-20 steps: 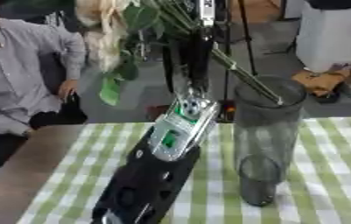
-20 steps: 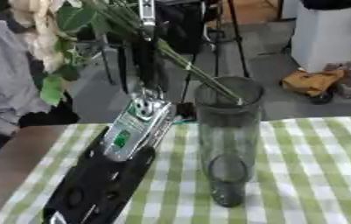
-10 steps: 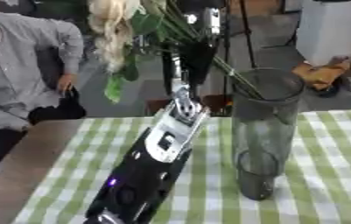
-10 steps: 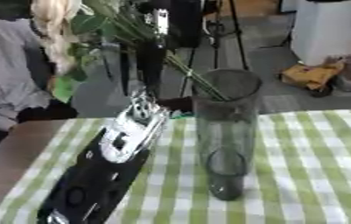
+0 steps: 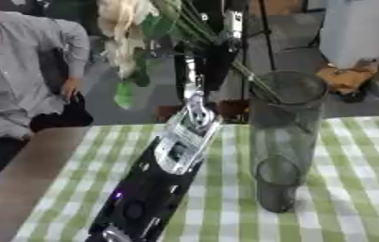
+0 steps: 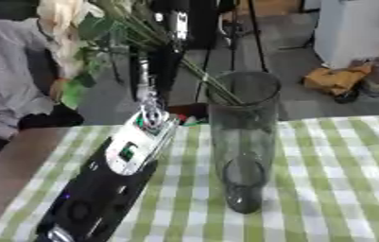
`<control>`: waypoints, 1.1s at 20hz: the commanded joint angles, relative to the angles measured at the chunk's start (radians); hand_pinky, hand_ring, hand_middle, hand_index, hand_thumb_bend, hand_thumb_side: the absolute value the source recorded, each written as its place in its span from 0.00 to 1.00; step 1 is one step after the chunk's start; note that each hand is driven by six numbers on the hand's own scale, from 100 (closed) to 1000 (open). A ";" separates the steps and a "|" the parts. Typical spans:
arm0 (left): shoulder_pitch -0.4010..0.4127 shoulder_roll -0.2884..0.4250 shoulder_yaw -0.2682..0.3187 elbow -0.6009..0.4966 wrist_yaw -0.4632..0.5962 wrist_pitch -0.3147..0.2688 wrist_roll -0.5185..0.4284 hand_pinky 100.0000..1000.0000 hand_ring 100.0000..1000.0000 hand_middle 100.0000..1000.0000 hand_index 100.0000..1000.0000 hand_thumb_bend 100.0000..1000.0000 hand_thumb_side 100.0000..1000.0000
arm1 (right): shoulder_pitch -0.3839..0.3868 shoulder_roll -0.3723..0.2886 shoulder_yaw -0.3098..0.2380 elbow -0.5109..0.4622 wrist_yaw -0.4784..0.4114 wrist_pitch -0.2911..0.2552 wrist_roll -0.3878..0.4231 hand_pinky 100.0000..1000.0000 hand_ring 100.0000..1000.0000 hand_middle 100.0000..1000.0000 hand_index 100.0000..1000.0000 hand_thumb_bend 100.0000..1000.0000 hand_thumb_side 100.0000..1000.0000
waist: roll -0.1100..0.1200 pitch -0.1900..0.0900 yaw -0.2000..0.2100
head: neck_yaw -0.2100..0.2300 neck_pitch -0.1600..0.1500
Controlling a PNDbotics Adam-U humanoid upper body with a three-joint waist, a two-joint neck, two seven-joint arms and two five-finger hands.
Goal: Arrange flowers into the vase.
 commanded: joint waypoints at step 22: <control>-0.036 0.028 -0.033 -0.015 -0.046 0.141 -0.157 0.20 0.50 0.44 0.55 0.22 0.69 | 0.009 -0.006 -0.007 -0.016 0.000 0.004 -0.021 0.72 0.80 0.80 0.82 0.00 1.00 | 0.007 -0.061 0.006 | -0.011 0.003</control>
